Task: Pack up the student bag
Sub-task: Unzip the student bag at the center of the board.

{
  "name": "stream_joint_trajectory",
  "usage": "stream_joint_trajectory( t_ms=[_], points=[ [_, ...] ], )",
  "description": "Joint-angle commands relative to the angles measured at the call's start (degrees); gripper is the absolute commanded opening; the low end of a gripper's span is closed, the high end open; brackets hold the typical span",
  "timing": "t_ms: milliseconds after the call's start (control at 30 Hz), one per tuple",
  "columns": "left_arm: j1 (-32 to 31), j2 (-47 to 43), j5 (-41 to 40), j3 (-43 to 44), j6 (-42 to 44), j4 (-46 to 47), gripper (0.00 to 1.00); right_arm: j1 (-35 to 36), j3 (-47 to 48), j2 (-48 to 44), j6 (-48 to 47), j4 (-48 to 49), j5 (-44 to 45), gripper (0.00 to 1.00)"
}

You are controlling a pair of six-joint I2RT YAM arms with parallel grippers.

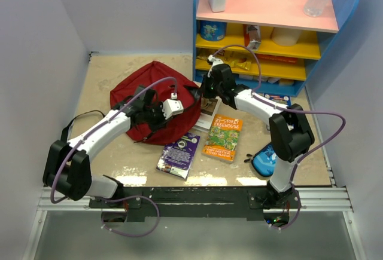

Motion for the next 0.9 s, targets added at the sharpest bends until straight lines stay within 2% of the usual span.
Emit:
stream_joint_trajectory(
  t_ms=[0, 67, 300, 467, 567, 733, 867],
  points=[
    [-0.16, -1.52, -0.09, 4.6, -0.85, -0.26, 0.05, 0.3, -1.1, -3.82, 0.08, 1.69, -1.13, 0.02],
    [-0.16, -2.4, 1.14, 5.48, -0.41, -2.27, 0.0, 0.21, -1.98, -3.91, 0.25, 3.1, -1.31, 0.02],
    [-0.08, -4.42, 5.8, 8.99, -1.37, -7.64, 0.0, 0.39, -3.83, -4.09, 0.16, 3.8, -1.66, 0.02],
    [0.1, -3.99, 12.12, 9.44, -1.55, -10.72, 0.0, 1.0, -5.15, -4.44, 0.25, 4.33, -1.75, 0.02],
    [0.1, -2.32, 14.76, 9.53, -0.32, -12.83, 0.08, 1.27, -5.76, -4.53, 0.43, 4.85, -1.75, 0.02],
    [0.1, -1.18, 15.03, 8.12, 0.21, -11.69, 0.1, 1.62, -6.9, -5.14, 0.43, 5.21, -1.39, 0.01],
    [0.1, -0.91, 16.17, 8.12, 0.3, -11.95, 0.19, 1.7, -7.43, -5.49, 0.43, 5.47, -1.31, 0.01]
  ],
)
